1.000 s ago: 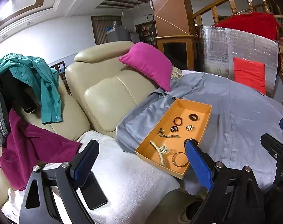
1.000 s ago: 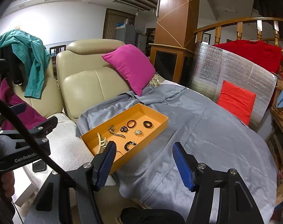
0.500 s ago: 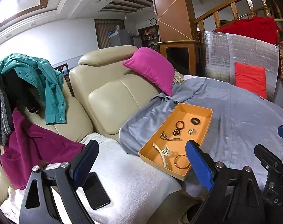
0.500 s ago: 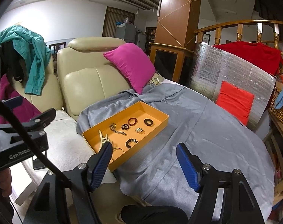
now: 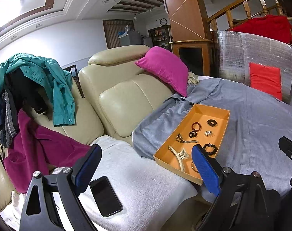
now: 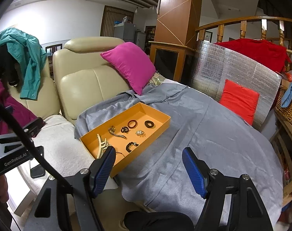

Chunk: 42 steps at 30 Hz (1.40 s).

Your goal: Organize jewelry

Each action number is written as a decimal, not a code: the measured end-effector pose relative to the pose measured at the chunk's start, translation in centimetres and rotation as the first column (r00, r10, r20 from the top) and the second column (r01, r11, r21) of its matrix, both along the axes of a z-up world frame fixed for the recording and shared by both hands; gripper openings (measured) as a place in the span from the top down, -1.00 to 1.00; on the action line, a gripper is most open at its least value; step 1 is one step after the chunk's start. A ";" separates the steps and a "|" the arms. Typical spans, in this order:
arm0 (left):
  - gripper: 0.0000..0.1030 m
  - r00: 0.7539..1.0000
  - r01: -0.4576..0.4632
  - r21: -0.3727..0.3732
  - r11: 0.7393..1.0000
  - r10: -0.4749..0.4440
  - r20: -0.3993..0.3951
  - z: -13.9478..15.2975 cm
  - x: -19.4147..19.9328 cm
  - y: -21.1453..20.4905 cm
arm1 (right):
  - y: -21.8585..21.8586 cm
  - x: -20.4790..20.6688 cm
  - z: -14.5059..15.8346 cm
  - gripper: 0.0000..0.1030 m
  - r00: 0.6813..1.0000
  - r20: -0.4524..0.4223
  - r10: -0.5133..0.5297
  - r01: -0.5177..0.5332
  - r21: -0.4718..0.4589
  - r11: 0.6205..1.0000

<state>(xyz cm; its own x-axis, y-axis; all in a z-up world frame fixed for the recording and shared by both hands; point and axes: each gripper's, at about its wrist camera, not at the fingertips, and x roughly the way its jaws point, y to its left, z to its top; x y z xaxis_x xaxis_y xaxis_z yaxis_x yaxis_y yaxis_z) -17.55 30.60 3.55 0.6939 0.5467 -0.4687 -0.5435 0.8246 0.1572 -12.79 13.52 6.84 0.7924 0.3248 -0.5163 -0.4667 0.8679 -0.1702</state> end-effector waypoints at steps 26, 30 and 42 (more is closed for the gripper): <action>-0.83 0.999 0.034 0.014 0.999 -0.034 0.034 -0.1 -0.8 -0.5 | 0.6 -0.1 -0.1 -0.46 1.000 0.003 -0.004 0.004 -0.019 1.000; -0.83 0.999 0.027 0.012 1.000 -0.027 0.033 -0.2 -0.8 -0.4 | 0.7 -0.1 -0.1 -0.46 1.000 0.003 -0.004 0.004 -0.021 1.000; -0.83 0.999 0.021 0.004 1.000 -0.022 0.034 -0.3 -0.5 0.2 | 0.8 0.2 -0.3 -0.46 1.000 -0.002 0.006 -0.006 -0.031 0.999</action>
<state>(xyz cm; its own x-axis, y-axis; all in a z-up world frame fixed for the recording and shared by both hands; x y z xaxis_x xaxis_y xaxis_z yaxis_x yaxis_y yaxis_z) -18.08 30.77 3.25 0.7212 0.5330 -0.4425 -0.5307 0.8357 0.1415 -12.56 14.37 6.49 0.7895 0.3132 -0.5278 -0.4722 0.8594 -0.1963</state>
